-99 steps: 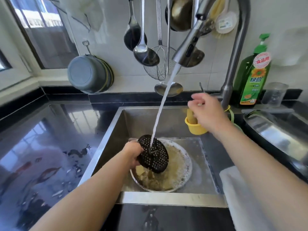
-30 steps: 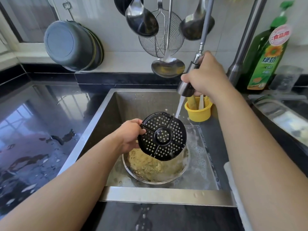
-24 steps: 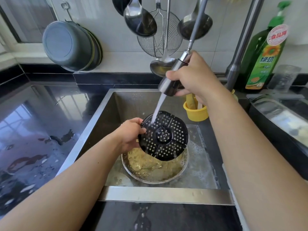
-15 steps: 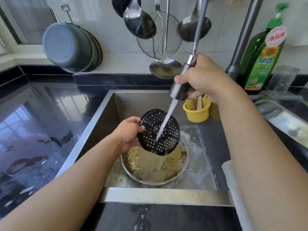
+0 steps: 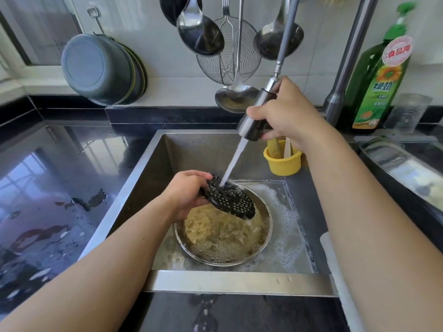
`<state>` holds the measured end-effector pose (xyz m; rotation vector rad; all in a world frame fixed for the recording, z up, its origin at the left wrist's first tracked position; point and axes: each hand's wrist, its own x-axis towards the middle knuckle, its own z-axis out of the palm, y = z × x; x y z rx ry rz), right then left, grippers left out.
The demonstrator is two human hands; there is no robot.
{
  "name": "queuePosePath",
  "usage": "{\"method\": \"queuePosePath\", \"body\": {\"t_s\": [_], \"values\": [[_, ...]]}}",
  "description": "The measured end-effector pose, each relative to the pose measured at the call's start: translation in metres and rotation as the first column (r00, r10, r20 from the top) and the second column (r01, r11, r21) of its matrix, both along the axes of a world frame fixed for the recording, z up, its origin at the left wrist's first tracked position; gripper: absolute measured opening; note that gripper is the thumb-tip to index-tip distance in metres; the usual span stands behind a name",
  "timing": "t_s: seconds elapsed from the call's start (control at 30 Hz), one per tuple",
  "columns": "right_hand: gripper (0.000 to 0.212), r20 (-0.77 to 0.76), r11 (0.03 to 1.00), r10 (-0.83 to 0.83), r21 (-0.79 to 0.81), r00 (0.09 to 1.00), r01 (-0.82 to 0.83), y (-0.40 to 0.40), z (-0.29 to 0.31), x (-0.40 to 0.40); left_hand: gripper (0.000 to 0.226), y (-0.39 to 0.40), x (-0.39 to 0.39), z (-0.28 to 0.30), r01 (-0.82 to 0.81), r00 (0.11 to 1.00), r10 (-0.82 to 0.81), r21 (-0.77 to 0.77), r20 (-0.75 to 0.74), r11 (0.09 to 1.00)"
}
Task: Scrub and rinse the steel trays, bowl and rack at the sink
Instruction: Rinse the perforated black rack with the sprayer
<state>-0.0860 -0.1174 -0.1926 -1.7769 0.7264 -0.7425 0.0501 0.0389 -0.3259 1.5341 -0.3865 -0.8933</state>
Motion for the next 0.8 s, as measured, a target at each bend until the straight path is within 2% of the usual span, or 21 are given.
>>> {"method": "queuePosePath", "body": {"t_s": [0.1,0.17,0.23,0.27,0.3,0.37,0.43,0.5,0.53,0.57,0.6,0.63,0.7,0.73,0.8], "values": [[0.036,-0.083,0.994,-0.072,-0.085,0.994,0.065,-0.008,0.000,-0.008,0.029,-0.001,-0.002,-0.002,-0.010,0.994,0.001,0.074,0.113,0.997],[0.038,-0.100,0.989,-0.104,-0.113,0.990,0.093,-0.010,0.000,-0.010,0.041,-0.002,-0.001,-0.005,0.012,0.971,-0.044,0.137,0.233,0.991],[0.041,-0.113,0.988,-0.106,-0.123,0.988,0.092,-0.009,0.000,-0.010,0.053,-0.001,0.004,-0.011,0.063,0.904,-0.155,0.235,0.398,0.970],[0.041,-0.116,0.988,-0.103,-0.126,0.988,0.089,-0.008,0.000,-0.009,0.055,0.000,0.007,-0.013,0.059,0.828,-0.224,0.317,0.515,0.947],[0.041,-0.117,0.988,-0.100,-0.126,0.988,0.085,-0.007,0.001,-0.009,0.053,0.001,0.009,-0.014,0.014,0.715,-0.284,0.393,0.639,0.919],[0.040,-0.114,0.990,-0.096,-0.115,0.989,0.083,-0.006,0.001,-0.008,0.037,0.003,0.012,-0.014,-0.124,0.491,-0.323,0.432,0.809,0.894],[0.040,-0.121,0.991,-0.094,-0.108,0.988,0.081,-0.006,0.001,-0.007,0.021,0.006,0.005,-0.005,-0.245,0.372,-0.272,0.376,0.888,0.894],[0.041,-0.138,0.988,-0.104,-0.128,0.985,0.087,-0.007,0.002,-0.008,0.021,0.008,0.000,0.002,-0.313,0.285,-0.246,0.332,0.927,0.890],[0.042,-0.150,0.985,-0.116,-0.148,0.982,0.094,-0.008,0.002,-0.010,0.024,0.008,-0.002,0.002,-0.322,0.272,-0.243,0.326,0.931,0.889],[0.043,-0.161,0.981,-0.130,-0.167,0.978,0.103,-0.009,0.003,-0.011,0.026,0.008,-0.001,0.002,-0.314,0.307,-0.227,0.323,0.924,0.893],[0.043,-0.168,0.977,-0.143,-0.181,0.975,0.112,-0.011,0.003,-0.012,0.028,0.008,0.001,0.000,-0.286,0.410,-0.193,0.326,0.891,0.901],[0.043,-0.171,0.976,-0.150,-0.184,0.974,0.118,-0.012,0.003,-0.014,0.028,0.007,0.004,-0.002,-0.232,0.563,-0.149,0.329,0.813,0.916],[0.043,-0.167,0.978,-0.147,-0.170,0.975,0.118,-0.014,0.003,-0.015,0.027,0.007,0.011,-0.006,-0.110,0.858,-0.058,0.292,0.511,0.950],[0.043,-0.165,0.980,-0.141,-0.162,0.976,0.114,-0.014,0.002,-0.015,0.026,0.008,0.012,-0.006,-0.062,0.938,-0.040,0.279,0.345,0.958],[0.044,-0.164,0.983,-0.127,-0.154,0.978,0.102,-0.013,0.002,-0.013,0.024,0.009,0.013,-0.008,0.027,0.985,-0.068,0.248,0.158,0.968]]}}
